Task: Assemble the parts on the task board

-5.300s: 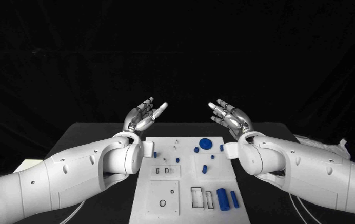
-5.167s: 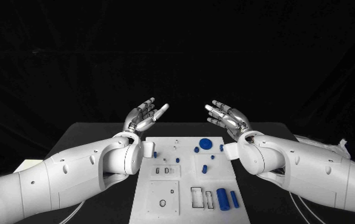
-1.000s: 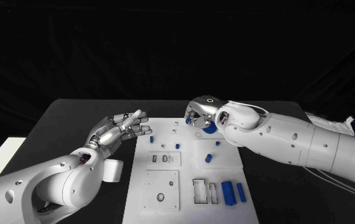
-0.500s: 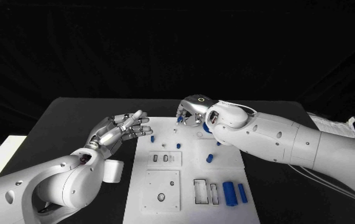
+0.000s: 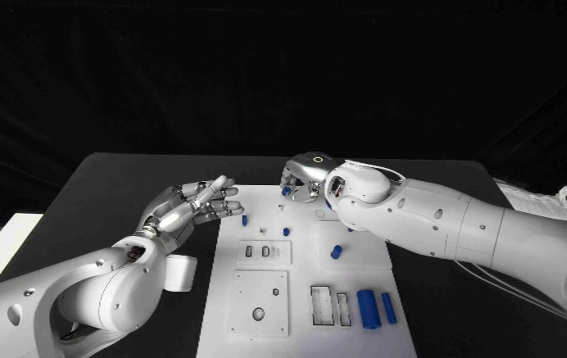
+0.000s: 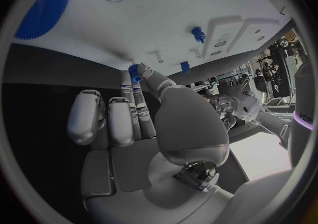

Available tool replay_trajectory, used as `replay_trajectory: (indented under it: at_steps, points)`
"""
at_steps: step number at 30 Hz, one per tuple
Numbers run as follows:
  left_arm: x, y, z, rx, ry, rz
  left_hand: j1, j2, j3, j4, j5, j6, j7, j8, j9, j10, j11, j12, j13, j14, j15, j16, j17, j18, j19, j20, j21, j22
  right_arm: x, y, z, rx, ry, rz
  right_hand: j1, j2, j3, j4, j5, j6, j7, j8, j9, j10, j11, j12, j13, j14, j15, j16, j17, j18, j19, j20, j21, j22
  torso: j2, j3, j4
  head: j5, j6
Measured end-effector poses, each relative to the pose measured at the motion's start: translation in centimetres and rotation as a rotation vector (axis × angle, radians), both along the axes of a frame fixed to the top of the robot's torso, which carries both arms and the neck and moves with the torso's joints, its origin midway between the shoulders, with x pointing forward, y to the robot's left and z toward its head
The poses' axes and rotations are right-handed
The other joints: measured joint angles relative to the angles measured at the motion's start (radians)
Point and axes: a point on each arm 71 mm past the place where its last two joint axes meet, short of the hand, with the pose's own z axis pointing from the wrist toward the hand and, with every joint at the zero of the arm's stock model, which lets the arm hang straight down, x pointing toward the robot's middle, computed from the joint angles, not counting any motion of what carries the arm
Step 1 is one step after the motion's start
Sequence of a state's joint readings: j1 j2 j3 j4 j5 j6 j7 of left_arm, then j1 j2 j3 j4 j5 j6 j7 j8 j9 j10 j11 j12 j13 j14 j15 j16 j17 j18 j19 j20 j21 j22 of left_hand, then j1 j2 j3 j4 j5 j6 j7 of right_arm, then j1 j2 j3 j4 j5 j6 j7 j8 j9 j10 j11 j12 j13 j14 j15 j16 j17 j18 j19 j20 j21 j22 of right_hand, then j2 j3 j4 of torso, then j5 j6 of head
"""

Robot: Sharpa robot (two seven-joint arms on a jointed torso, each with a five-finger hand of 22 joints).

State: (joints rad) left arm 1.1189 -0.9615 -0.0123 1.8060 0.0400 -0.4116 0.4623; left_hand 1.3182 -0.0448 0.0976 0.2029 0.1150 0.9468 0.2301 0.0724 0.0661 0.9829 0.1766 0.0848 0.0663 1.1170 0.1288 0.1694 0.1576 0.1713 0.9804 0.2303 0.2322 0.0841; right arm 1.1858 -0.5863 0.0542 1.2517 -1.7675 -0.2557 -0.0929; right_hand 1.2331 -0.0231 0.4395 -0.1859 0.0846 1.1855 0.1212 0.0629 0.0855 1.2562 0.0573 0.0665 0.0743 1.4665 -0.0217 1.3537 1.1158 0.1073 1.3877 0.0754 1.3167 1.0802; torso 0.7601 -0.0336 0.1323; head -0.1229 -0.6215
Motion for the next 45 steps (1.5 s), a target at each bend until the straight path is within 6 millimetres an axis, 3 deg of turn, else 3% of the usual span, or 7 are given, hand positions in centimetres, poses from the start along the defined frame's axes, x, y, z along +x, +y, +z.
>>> replay_trajectory:
  at_steps: [11,16,23,29,34,37,45]
  points:
    - [0.0,-0.1,0.0,-0.001,0.001,-0.003,0.000,0.000,0.000,0.000,0.000,0.000,0.000,0.000,0.000,0.000,0.000,0.000,0.000,0.000,0.000,0.000,0.001,0.000,0.000,0.000,0.000,0.000,0.2,0.2,-0.1,-0.010,0.009,-0.007,-0.005,-0.009,0.018,0.018,-0.002,-0.010,0.006,0.002,0.001,-0.008,0.008,-0.002,-0.002,0.000,0.000,0.000,-0.012,0.000,-0.004,0.004,0.000,-0.006,0.003,-0.0011,0.0020,-0.002,-0.001]
    - [0.0,-0.1,0.0,-0.001,0.002,-0.005,0.000,0.000,0.000,0.000,0.000,0.000,0.000,0.000,0.000,0.000,0.000,0.000,0.000,0.000,0.000,0.000,0.001,0.000,0.000,0.000,0.000,0.000,0.3,0.3,-0.3,-0.015,0.015,-0.014,-0.018,-0.034,0.027,0.034,-0.008,-0.036,0.015,0.005,0.001,-0.037,0.015,-0.002,-0.006,0.001,0.003,-0.007,-0.033,0.000,-0.016,0.014,-0.006,-0.025,0.004,-0.0012,0.0027,-0.003,0.000]
    - [0.0,-0.1,0.0,-0.002,0.003,-0.006,0.000,0.000,0.000,0.000,0.000,0.000,0.000,0.000,0.000,-0.004,0.004,0.000,0.000,0.000,0.000,-0.005,0.001,0.000,0.000,0.000,0.000,-0.001,0.4,0.3,-0.4,-0.017,0.014,-0.026,-0.014,-0.098,-0.012,0.083,-0.013,-0.187,0.044,0.000,-0.021,-0.190,0.050,-0.003,-0.010,0.000,0.033,-0.078,-0.153,0.000,-0.081,0.041,-0.083,-0.152,0.005,-0.0018,0.0033,-0.003,0.001]
    - [0.0,-0.1,0.0,-0.001,0.004,-0.007,0.000,0.000,0.000,0.000,0.000,0.000,0.000,0.000,0.000,-0.004,0.004,0.000,0.000,0.000,0.000,-0.005,0.001,0.000,0.000,0.000,0.000,-0.001,0.3,0.0,-0.2,-0.009,0.003,-0.029,-0.004,-0.106,-0.041,0.106,-0.013,-0.205,0.045,0.000,-0.020,-0.213,0.052,0.004,-0.009,0.000,0.033,-0.087,-0.171,0.000,-0.083,0.043,-0.094,-0.170,0.006,-0.0012,0.0027,-0.002,0.003]
    - [0.0,-0.1,0.0,-0.001,0.005,-0.007,0.000,0.000,0.000,0.000,0.000,0.000,0.000,0.000,0.000,-0.004,0.004,0.000,0.000,0.000,0.000,-0.005,0.001,0.000,0.000,0.000,0.000,-0.001,-0.8,-1.5,0.5,0.010,-0.019,-0.026,0.004,-0.098,-0.042,0.124,0.024,-0.178,0.041,0.005,-0.016,-0.126,0.039,0.048,0.005,0.000,0.033,-0.061,-0.119,0.000,-0.066,0.035,-0.074,-0.131,0.006,-0.0007,0.0030,-0.005,0.006]
    - [0.0,0.0,0.0,0.000,0.005,-0.006,0.000,0.000,0.002,-0.002,0.000,0.000,0.000,0.000,0.000,-0.004,0.004,-0.002,0.000,0.000,0.000,-0.005,0.002,0.000,0.000,0.000,0.000,-0.002,-1.8,-3.7,1.2,0.028,-0.038,-0.040,0.004,-0.098,-0.035,0.143,0.045,-0.152,0.024,0.014,-0.013,-0.010,0.016,0.107,0.034,-0.001,0.012,-0.016,-0.041,0.000,-0.021,0.021,-0.018,-0.037,0.006,-0.0006,0.0021,-0.006,0.006]
    - [0.0,0.2,0.0,0.001,0.006,-0.004,0.004,0.004,0.003,-0.003,0.000,0.000,0.000,-0.004,-0.001,-0.004,0.004,-0.004,-0.001,0.000,0.000,-0.005,0.003,0.000,-0.003,0.003,-0.004,-0.003,-3.1,-9.3,2.5,0.126,0.022,-0.169,0.003,-0.164,-0.167,0.221,0.077,-0.201,-0.001,0.009,-0.016,0.155,-0.033,0.412,0.331,0.000,-0.018,0.053,0.070,-0.016,0.034,-0.023,0.062,0.091,0.006,-0.0029,-0.0084,-0.012,0.014]
